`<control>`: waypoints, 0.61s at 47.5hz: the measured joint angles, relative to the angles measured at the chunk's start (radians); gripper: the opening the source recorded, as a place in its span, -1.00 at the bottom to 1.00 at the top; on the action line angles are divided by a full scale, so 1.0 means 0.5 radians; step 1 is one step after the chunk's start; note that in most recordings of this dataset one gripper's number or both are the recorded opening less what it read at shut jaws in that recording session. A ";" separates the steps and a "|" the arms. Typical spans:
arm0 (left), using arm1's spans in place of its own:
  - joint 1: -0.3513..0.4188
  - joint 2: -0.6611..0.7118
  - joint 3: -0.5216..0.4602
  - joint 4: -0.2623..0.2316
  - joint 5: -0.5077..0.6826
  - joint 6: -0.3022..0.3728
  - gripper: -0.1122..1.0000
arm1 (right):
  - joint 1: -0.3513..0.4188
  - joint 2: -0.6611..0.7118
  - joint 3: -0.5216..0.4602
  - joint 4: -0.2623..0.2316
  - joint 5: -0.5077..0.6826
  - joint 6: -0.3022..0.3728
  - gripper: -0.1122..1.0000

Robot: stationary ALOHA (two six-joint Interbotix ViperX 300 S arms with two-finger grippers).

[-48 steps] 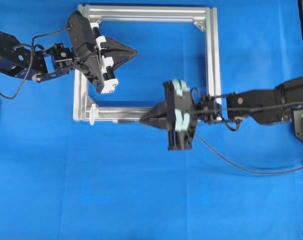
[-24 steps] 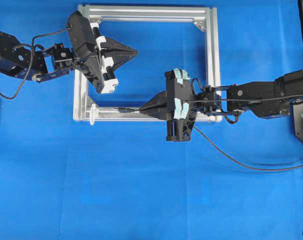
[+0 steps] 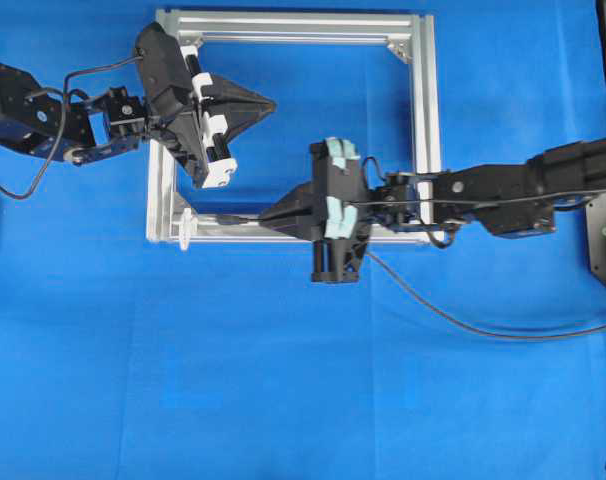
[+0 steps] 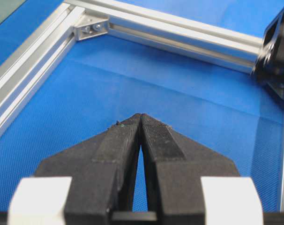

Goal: Insert the wire through the string loop located on the left side.
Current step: 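Carry the cable plug with the right gripper toward the white zip-tie loop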

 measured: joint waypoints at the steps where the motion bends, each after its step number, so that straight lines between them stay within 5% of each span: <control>1: 0.000 0.000 0.000 0.000 0.000 0.000 -0.80 | 0.000 0.006 -0.015 0.000 0.000 0.000 -0.80; 29: -0.003 -0.009 0.000 0.000 0.000 0.000 -0.80 | 0.021 0.061 -0.107 0.000 0.015 0.000 -0.80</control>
